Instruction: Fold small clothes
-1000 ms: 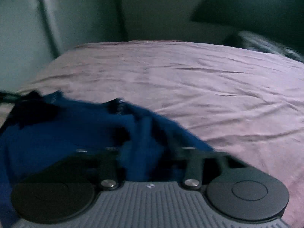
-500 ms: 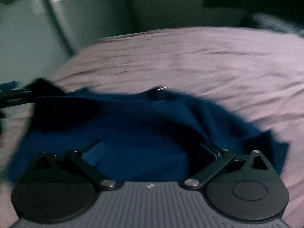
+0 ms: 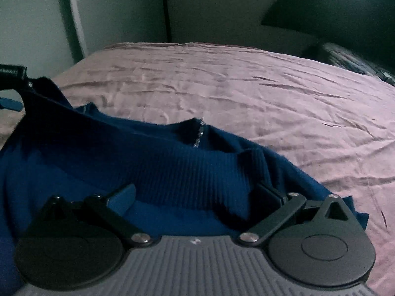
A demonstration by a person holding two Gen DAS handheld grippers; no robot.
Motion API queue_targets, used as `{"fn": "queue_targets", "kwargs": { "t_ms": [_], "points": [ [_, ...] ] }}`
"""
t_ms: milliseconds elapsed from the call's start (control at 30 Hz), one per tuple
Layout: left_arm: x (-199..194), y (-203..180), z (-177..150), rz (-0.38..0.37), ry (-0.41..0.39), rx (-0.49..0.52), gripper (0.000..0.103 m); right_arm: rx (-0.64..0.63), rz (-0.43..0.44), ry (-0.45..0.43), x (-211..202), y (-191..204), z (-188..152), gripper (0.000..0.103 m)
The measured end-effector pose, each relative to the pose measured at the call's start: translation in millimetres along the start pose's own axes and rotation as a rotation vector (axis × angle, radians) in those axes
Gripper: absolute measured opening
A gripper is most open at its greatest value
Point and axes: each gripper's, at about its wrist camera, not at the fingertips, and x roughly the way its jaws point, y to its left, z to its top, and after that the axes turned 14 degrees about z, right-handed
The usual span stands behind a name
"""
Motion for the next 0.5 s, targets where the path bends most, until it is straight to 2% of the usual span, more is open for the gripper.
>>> {"fn": "queue_targets", "kwargs": {
  "t_ms": [33, 100, 133, 167, 200, 233, 267, 300, 333, 400, 467, 500],
  "points": [
    [-9, -5, -4, 0.026, -0.051, 0.046, 0.102, -0.003, -0.032, -0.025, -3, 3, 1, 0.103],
    [-19, -20, -15, 0.146, -0.174, 0.175, 0.103, -0.040, -0.076, -0.077, -9, 11, 1, 0.103],
    [-14, -27, -17, 0.197, -0.174, 0.227, 0.103, -0.062, -0.079, -0.097, -13, 15, -1, 0.103],
    [-3, -31, -15, 0.220, -0.112, 0.256, 0.103, -0.084, -0.065, -0.087, -13, 17, -1, 0.103],
    [9, -29, -11, 0.187, -0.014, 0.243, 0.100, -0.096, -0.059, -0.048, -7, 17, -1, 0.103],
    [17, -23, -9, 0.117, 0.062, 0.190, 0.097, -0.101, -0.070, -0.009, -2, 16, 1, 0.103],
    [25, -10, -5, -0.001, 0.139, 0.100, 0.096, -0.091, -0.087, 0.024, 6, 12, 0, 0.103],
    [32, 8, -2, -0.133, 0.215, -0.030, 0.093, -0.068, -0.071, 0.010, 6, 7, -1, 0.103],
    [34, 22, -2, -0.221, 0.247, -0.140, 0.091, -0.031, -0.060, -0.004, 3, 1, -1, 0.103],
    [36, 52, 0, -0.396, 0.257, -0.352, 0.094, 0.025, -0.066, -0.018, 2, -10, 0, 0.103],
    [31, 69, 5, -0.485, 0.230, -0.432, 0.095, 0.046, -0.047, -0.026, 4, -14, -1, 0.103],
    [25, 74, 8, -0.496, 0.208, -0.439, 0.095, 0.035, -0.048, -0.032, 4, -13, -2, 0.103]
  ]
}}
